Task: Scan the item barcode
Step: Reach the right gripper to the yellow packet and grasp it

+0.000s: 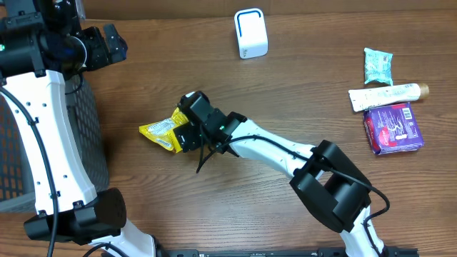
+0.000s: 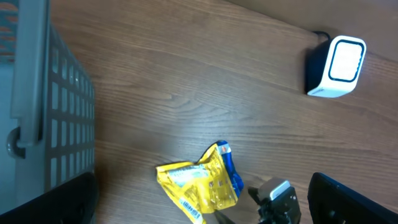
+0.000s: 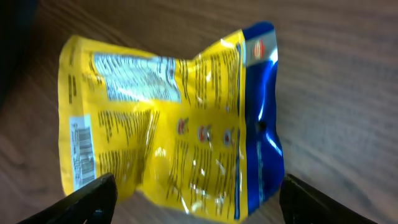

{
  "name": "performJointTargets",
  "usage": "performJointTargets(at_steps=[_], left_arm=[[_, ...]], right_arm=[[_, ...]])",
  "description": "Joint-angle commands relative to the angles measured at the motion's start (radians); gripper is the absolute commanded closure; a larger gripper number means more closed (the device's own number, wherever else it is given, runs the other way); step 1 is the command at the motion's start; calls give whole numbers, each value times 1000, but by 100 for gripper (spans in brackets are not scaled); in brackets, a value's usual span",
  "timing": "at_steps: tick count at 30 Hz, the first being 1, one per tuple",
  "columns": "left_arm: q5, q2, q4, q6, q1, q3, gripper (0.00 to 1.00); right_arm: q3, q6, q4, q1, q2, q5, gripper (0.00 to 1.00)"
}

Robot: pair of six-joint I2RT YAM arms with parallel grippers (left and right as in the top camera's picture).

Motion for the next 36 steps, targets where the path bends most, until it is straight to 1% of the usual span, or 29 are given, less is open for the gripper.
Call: performJointTargets(at_steps=[1, 4, 8, 15, 16, 17, 18, 20, 23, 24, 25, 28, 32, 36], left_arm=[[7, -2, 0, -16, 1, 12, 1], [8, -2, 0, -16, 1, 12, 0], [8, -2, 0, -16, 0, 12, 0], [8, -2, 0, -16, 0, 12, 0], [8, -2, -1, -16, 0, 12, 1], [8, -2, -1, -16, 0, 12, 0], [8, -2, 0, -16, 0, 12, 0], [7, -2, 0, -16, 0, 12, 0], [8, -2, 0, -16, 0, 12, 0], [8, -2, 0, -16, 0, 12, 1], [8, -2, 0, -16, 0, 12, 0], [7, -2, 0, -16, 0, 12, 0], [8, -2, 0, -16, 0, 12, 0], [8, -2, 0, -16, 0, 12, 0]], right_arm=[[-2, -41, 34, 3, 46, 71, 16], [-2, -41, 76, 3, 77, 70, 16], [-2, -41, 90, 3, 98, 71, 16], [-2, -35, 98, 5, 153, 66, 29], [-2, -35, 92, 5, 161, 61, 34], [-2, -32, 83, 5, 169, 57, 41], [-2, -31, 65, 5, 170, 55, 50], [-2, -19, 29, 5, 170, 55, 62], [-2, -2, -13, 5, 169, 55, 67], [-1, -2, -23, 5, 169, 55, 70], [1, -2, -38, 5, 164, 55, 75], [18, 19, -113, -6, 140, 57, 96], [39, 97, -245, -50, 80, 59, 96], [39, 103, -353, -122, 26, 63, 96]])
